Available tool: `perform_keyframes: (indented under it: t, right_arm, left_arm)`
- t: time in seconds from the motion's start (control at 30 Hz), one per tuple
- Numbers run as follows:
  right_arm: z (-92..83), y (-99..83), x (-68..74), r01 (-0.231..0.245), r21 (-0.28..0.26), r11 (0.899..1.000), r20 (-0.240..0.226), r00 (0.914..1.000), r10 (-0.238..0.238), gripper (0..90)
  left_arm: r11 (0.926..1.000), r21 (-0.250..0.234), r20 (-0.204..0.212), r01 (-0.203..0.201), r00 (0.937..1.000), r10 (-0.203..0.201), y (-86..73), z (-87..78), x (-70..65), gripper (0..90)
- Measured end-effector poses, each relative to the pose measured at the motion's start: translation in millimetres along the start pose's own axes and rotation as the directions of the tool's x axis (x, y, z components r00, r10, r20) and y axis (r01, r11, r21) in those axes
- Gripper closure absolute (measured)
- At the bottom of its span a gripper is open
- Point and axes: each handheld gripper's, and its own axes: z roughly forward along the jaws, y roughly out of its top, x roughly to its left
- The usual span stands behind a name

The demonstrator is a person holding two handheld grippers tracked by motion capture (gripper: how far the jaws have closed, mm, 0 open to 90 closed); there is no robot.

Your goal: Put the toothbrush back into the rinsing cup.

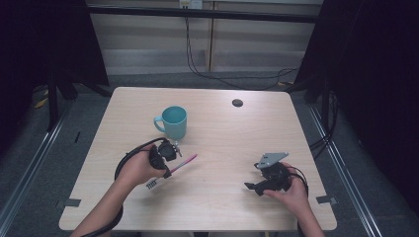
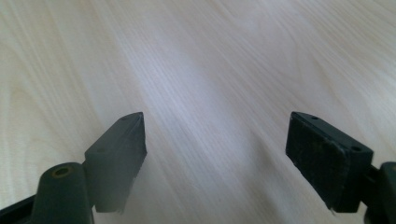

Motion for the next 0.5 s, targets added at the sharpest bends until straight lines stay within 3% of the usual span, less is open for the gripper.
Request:
perform_keyframes:
  t: [0.03,0.07,0.1,0.2,0.23,0.27,0.33,0.43,0.5]
  right_arm:
    - [0.0,0.0,0.0,0.0,0.0,1.0,0.0,1.0,0.0,20.9]
    - [-0.6,12.0,1.5,0.067,0.06,0.996,0.007,0.9977,-0.067,21.6]
    - [-0.1,18.2,2.2,0.091,0.08,0.993,0.001,0.9958,-0.091,21.7]
    - [1.6,37.5,7.0,0.161,0.133,0.978,-0.023,0.987,-0.159,24.5]
    - [1.6,37.5,7.0,0.161,0.133,0.978,-0.023,0.987,-0.159,24.5]
    - [3.6,50.9,10.5,0.197,0.162,0.967,-0.046,0.9803,-0.192,26.1]
    - [5.2,59.7,11.4,0.204,0.178,0.963,-0.06,0.9788,-0.196,28.0]
    - [6.4,68.2,10.9,0.203,0.167,0.965,-0.079,0.9781,-0.192,29.9]
    - [8.2,79.0,11.7,0.223,0.179,0.958,-0.089,0.9735,-0.21,31.4]
  left_arm:
    - [1.0,0.0,0.0,0.0,1.0,0.0,0.0,0.0,0.0,80.1]
    - [1.0,-0.002,0.008,-0.004,1.0,0.004,1.8,0.5,-0.9,80.1]
    - [0.9999,0.002,0.009,-0.014,0.9999,0.014,2.9,0.5,-1.3,80.1]
    - [0.9998,-0.003,0.011,-0.021,0.9997,0.021,5.4,1.4,-4.0,80.1]
    - [0.9998,-0.003,0.011,-0.021,0.9997,0.021,5.4,1.4,-4.0,80.2]
    - [0.9995,-0.001,0.012,-0.03,0.9995,0.03,7.0,1.7,-5.3,80.1]
    - [0.9993,-0.009,0.009,-0.036,0.9993,0.036,8.2,1.9,-6.9,80.1]
    - [0.9991,-0.005,0.011,-0.042,0.999,0.042,9.7,1.2,-8.3,80.1]
    - [0.9986,-0.015,0.021,-0.051,0.9985,0.051,12.3,0.1,-10.3,80.1]
